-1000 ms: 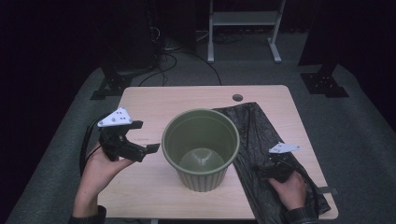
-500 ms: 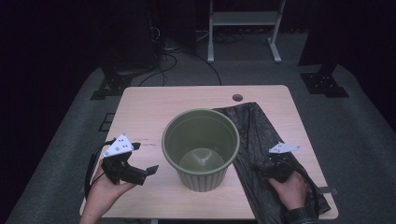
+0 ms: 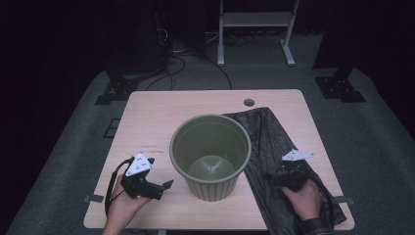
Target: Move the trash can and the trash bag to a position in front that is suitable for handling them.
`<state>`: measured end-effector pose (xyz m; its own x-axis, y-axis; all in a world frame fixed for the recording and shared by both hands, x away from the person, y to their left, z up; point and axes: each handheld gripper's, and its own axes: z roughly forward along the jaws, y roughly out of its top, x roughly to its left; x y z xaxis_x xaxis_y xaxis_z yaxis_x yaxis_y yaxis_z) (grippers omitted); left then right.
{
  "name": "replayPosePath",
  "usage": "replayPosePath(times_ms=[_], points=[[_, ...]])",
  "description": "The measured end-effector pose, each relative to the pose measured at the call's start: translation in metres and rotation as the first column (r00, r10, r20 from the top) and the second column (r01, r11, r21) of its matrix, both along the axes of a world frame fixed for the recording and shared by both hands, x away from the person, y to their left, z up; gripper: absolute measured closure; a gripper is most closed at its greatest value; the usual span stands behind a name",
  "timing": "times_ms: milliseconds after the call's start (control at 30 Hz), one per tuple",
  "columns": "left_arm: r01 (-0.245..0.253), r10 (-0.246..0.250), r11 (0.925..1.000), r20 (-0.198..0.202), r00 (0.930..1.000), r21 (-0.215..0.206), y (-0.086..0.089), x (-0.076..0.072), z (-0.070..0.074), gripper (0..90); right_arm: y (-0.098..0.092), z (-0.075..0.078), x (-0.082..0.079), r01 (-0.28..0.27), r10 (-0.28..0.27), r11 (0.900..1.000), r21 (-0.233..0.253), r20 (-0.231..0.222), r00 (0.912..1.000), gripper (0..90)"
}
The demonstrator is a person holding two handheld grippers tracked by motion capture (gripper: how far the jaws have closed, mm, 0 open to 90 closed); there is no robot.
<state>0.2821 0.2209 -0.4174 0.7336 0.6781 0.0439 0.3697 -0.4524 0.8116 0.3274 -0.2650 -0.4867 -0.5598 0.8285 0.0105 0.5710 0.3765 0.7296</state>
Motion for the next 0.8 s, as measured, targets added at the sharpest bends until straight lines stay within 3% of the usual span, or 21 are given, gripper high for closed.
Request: replayPosePath(times_ms=[267,433,633,733,800], points=[[-0.013,0.014,0.9995,-0.027,0.9995,0.028,-0.005,0.009,-0.029,0.0,0.0,0.0,0.0,0.0,0.0,1.0,0.0,0.0,1.0,10.3],[-0.016,0.017,0.9994,-0.035,0.9993,0.031,-0.006,0.011,-0.037,0.0,0.0,0.0,0.0,0.0,0.0,1.0,0.0,0.0,1.0,10.3],[-0.024,0.031,0.995,-0.068,0.9972,0.097,-0.007,0.016,-0.054,0.0,0.0,0.0,0.0,0.0,0.0,1.0,0.0,0.0,1.0,10.3],[-0.028,0.04,0.9878,-0.079,0.9961,0.153,-0.008,0.019,-0.061,0.0,0.0,0.0,0.0,0.0,0.0,1.0,0.0,0.0,1.0,10.3],[-0.028,0.04,0.9899,-0.08,0.996,0.139,-0.006,0.02,-0.063,0.0,0.0,0.0,0.0,0.0,0.0,1.0,0.0,0.0,1.0,10.3]])
